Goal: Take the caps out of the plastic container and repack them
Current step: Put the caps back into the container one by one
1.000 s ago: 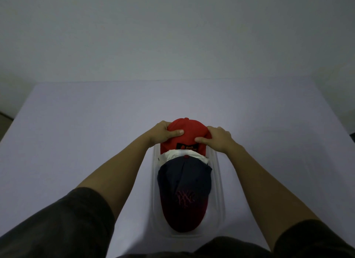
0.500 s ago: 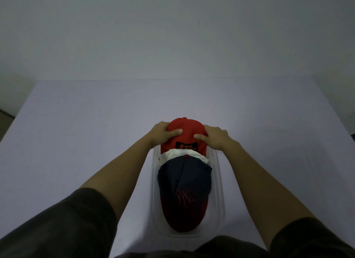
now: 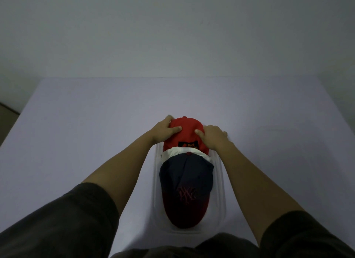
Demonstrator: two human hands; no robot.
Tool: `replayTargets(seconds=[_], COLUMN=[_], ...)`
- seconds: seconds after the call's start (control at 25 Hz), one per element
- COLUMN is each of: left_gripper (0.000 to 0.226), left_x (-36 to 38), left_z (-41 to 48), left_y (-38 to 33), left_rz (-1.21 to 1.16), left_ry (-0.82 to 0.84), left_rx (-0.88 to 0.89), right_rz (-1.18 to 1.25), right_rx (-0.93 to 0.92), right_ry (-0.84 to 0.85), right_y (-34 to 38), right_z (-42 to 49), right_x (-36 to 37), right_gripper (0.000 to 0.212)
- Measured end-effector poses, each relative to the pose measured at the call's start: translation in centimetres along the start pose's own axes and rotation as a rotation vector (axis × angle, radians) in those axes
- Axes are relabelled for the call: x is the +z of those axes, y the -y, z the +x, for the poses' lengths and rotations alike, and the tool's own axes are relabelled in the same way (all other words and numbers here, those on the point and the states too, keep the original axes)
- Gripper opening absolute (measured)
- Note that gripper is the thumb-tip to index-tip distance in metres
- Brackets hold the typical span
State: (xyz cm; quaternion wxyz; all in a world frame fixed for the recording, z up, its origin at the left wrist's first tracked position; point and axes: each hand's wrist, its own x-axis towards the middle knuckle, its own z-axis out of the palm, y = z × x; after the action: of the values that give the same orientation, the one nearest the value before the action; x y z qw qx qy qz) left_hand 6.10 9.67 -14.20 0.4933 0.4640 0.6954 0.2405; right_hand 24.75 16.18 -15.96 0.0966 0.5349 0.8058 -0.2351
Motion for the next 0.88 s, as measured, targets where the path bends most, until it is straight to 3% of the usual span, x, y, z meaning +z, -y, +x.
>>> replayTargets(seconds=[0.16, 0.28, 0.48, 0.72, 0.88], left_gripper=[0.042, 0.041, 0.044, 0.053, 0.066], left_x=[-0.1, 0.1, 0.6, -0.2, -0.7], left_z=[0.1, 0.5, 0.9, -0.2, -1.3], left_y=[0.2, 0.6, 0.9, 1.3, 2.1], left_rz=[0.114, 0.237, 0.484, 0.418, 0.476], left_ry=[0.008, 0.012, -0.018, -0.027, -0.058], left_rx=[0.105, 0.078, 0.151, 0.150, 0.216], right_rz=[0.106, 0.141, 0.076, 0.050, 0.234], right_rx=[-0.038, -0.082, -0.081, -0.094, -0.167], right_ry=[-0.048, -0.032, -0.042, -0.153, -0.283], right_y=[-0.6, -1.2, -1.2, -1.0, -1.3], right_z=[-0.7, -1.3, -1.3, -1.1, -1.6], right_x=[0.2, -0.2, 0.3, 1.3, 1.5], right_gripper=[0.046, 0.042, 0.049, 0.053, 0.051])
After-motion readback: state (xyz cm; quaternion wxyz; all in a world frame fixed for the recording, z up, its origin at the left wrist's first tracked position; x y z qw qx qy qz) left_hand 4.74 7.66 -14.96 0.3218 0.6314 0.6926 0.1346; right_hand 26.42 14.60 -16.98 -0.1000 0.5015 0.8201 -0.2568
